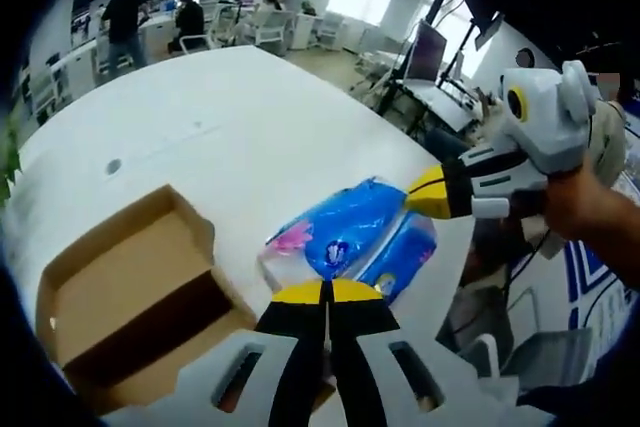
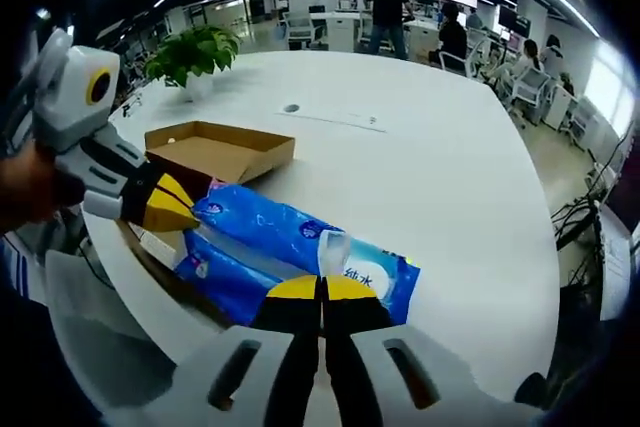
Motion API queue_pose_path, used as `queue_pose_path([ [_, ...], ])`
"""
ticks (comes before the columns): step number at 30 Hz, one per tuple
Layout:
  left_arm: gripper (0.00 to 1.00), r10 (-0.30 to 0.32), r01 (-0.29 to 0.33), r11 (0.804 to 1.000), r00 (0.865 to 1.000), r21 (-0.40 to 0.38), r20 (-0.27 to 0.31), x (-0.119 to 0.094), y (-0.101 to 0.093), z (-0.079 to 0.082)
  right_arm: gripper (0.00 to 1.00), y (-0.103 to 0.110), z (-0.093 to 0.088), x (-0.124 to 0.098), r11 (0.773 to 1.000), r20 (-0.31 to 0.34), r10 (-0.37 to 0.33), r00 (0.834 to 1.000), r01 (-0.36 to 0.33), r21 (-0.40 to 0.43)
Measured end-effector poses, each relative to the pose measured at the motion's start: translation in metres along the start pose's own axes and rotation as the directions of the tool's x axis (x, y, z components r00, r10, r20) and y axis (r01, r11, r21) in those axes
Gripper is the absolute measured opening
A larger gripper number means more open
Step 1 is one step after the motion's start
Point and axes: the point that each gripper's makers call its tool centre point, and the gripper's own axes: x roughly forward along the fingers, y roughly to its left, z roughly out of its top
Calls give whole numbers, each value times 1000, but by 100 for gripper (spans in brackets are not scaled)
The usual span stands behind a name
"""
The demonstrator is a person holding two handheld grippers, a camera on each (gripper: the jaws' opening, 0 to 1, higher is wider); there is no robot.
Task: Operate the shoe box by opening the lid, removing the specified soft item, and placing it in the target area until the item is outside and the box remains undamaged.
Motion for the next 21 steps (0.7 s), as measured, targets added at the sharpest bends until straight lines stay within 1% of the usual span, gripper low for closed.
queue_pose_path([
  [7, 0, -20, 20, 1000, 1000, 21, -18, 24, -14, 7, 0, -25, -12, -4, 1000, 0, -11, 1000, 11, 22],
  [21, 0, -61, 62, 997, 997, 49, -39, 70, -47, 30, 0, -84, -26, -14, 997, 0, -46, 999, 46, 54],
])
